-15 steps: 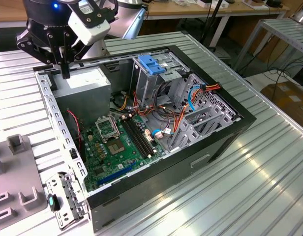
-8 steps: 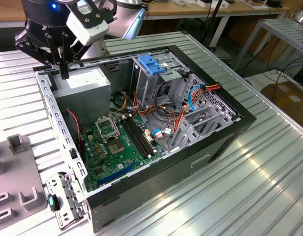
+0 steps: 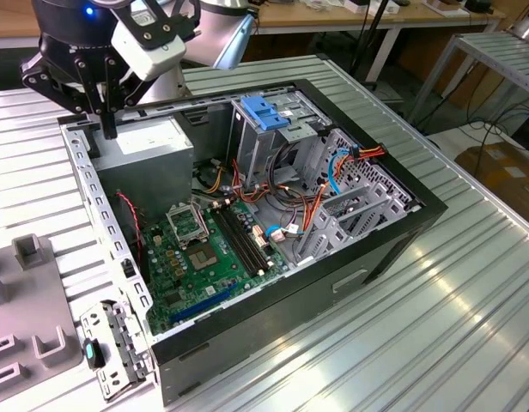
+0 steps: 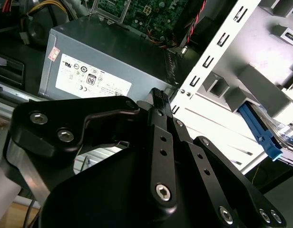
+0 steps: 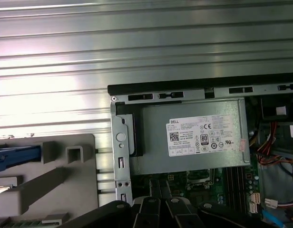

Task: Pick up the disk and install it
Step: 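Reach for the disk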

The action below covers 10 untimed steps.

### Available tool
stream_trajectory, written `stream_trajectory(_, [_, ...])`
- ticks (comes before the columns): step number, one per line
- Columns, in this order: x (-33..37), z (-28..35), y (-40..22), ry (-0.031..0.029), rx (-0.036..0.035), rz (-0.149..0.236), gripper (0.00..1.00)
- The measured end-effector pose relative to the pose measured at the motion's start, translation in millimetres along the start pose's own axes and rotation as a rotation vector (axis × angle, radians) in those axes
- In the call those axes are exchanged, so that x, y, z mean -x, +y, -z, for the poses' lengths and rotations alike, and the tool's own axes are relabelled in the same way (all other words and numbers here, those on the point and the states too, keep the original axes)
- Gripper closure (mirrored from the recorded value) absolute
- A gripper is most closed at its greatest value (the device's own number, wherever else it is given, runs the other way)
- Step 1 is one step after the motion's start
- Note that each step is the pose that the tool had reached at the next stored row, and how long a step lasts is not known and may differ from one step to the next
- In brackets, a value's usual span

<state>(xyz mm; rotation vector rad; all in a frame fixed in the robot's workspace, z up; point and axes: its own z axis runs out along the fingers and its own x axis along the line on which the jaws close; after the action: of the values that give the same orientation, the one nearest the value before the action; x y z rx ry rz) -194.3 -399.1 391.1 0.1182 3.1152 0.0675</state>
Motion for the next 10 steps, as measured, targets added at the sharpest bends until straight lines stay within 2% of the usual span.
stream_trajectory(10, [-4.0, 0.0, -0.3, 0.0000, 0.0000, 0.000, 0.89])
